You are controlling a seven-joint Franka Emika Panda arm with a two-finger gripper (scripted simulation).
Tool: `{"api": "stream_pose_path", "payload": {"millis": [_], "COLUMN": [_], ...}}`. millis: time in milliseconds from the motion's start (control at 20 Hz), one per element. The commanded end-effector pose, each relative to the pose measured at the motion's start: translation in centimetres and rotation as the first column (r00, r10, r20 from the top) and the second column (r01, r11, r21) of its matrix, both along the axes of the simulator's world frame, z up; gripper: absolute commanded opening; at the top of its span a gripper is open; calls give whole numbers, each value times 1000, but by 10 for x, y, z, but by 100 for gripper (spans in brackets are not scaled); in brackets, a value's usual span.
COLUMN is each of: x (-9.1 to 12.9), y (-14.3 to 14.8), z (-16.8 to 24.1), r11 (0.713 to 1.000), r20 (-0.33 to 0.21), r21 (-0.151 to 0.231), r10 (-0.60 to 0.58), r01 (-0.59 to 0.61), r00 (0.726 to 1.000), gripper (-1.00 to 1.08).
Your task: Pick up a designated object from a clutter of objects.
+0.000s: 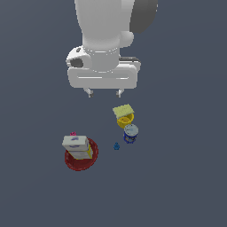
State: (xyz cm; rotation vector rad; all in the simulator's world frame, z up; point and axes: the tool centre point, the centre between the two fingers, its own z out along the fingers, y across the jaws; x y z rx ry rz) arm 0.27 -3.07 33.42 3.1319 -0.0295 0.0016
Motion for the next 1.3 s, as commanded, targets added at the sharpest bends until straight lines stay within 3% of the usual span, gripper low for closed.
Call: {"api": "stream_pose_path", "payload": {"millis": [0,650,1250], "x": [0,13,9], "y": [1,36,100], "z": [-1,-67,-176], "r11": [1000,988,913], "r20": [0,-3,-4], "r21": [0,-8,1], "r10": [4,156,408], "r01": [-4,-156,-408], "r00": [1000,988,913], "gripper": [100,100,100]}}
